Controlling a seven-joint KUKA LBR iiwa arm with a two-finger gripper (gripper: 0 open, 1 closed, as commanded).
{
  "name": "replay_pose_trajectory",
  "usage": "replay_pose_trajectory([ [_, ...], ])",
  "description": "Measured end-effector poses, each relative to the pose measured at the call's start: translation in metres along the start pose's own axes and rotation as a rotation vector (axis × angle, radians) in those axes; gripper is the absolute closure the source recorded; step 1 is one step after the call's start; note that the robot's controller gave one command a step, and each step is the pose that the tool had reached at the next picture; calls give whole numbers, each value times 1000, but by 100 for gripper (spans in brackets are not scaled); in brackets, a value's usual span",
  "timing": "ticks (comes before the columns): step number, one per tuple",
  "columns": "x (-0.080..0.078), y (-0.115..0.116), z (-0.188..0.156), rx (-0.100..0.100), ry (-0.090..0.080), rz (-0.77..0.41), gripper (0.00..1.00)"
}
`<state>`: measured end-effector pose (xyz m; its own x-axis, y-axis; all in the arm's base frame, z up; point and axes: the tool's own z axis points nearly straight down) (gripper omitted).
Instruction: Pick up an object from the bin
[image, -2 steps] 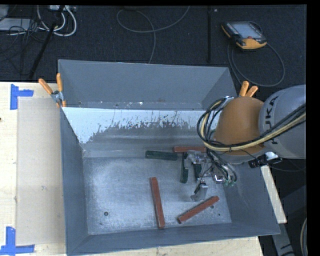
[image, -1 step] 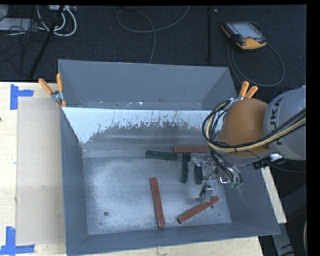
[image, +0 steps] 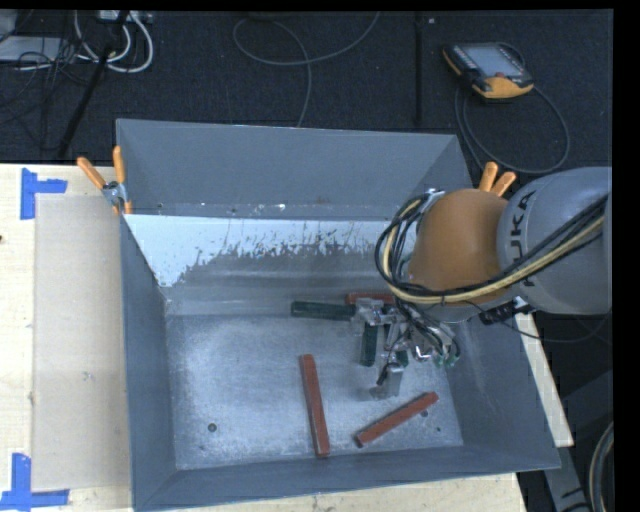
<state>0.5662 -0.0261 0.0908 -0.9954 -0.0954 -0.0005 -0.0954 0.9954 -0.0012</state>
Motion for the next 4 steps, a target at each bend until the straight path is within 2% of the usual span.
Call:
replay_pose_trajectory([
  [1,-8,17,11,-4,0,-47,0],
  [2,-23,-37,16,-3,-1,-43,0],
  [3,-12,-86,5,-1,-1,-57,0],
  [4,-51,-35,19,-3,-4,5,100],
])
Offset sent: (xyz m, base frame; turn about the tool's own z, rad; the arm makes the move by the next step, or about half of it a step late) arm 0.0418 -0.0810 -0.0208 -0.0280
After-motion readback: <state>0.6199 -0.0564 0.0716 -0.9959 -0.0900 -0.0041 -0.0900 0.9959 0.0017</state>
